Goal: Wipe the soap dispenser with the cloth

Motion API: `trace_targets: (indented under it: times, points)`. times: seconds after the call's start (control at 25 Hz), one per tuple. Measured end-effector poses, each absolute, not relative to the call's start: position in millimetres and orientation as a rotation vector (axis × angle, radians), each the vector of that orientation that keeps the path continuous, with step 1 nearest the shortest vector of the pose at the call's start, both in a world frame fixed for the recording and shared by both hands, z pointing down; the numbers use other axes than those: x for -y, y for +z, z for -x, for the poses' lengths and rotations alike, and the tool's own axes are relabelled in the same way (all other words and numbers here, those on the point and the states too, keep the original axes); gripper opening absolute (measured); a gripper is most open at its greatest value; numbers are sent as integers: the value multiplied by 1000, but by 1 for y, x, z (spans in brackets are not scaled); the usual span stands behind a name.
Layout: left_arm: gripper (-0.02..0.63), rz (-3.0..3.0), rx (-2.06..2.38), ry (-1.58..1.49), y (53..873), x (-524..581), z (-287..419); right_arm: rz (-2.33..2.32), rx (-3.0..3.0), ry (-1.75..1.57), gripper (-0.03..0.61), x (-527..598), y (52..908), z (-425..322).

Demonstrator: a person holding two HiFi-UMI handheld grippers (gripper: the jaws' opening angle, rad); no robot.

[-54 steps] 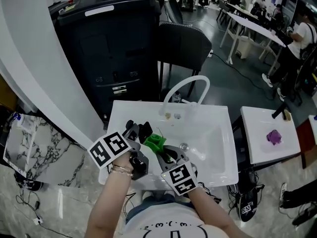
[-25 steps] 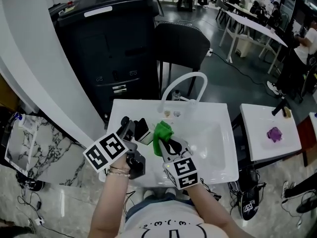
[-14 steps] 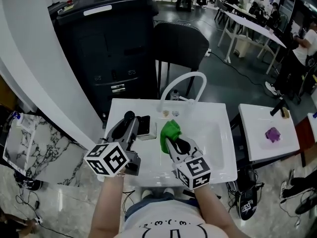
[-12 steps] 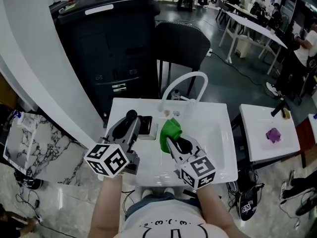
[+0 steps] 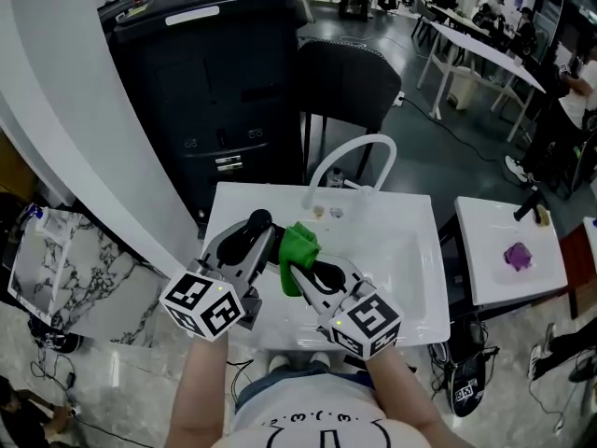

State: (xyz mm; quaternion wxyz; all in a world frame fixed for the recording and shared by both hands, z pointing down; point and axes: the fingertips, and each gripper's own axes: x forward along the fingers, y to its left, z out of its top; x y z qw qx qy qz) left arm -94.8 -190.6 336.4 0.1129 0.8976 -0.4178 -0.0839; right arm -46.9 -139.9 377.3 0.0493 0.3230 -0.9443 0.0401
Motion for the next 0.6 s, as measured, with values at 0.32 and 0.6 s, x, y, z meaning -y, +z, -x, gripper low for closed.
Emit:
trace_targets:
  times: [0.32,0.6]
  points:
    - [97,-2647,1241,-244,334,191,98,-898,2740,33,49,131,407,58]
    - [97,-2637,1232,-308,330,192,103,-897,2618,57,49,130,431,51]
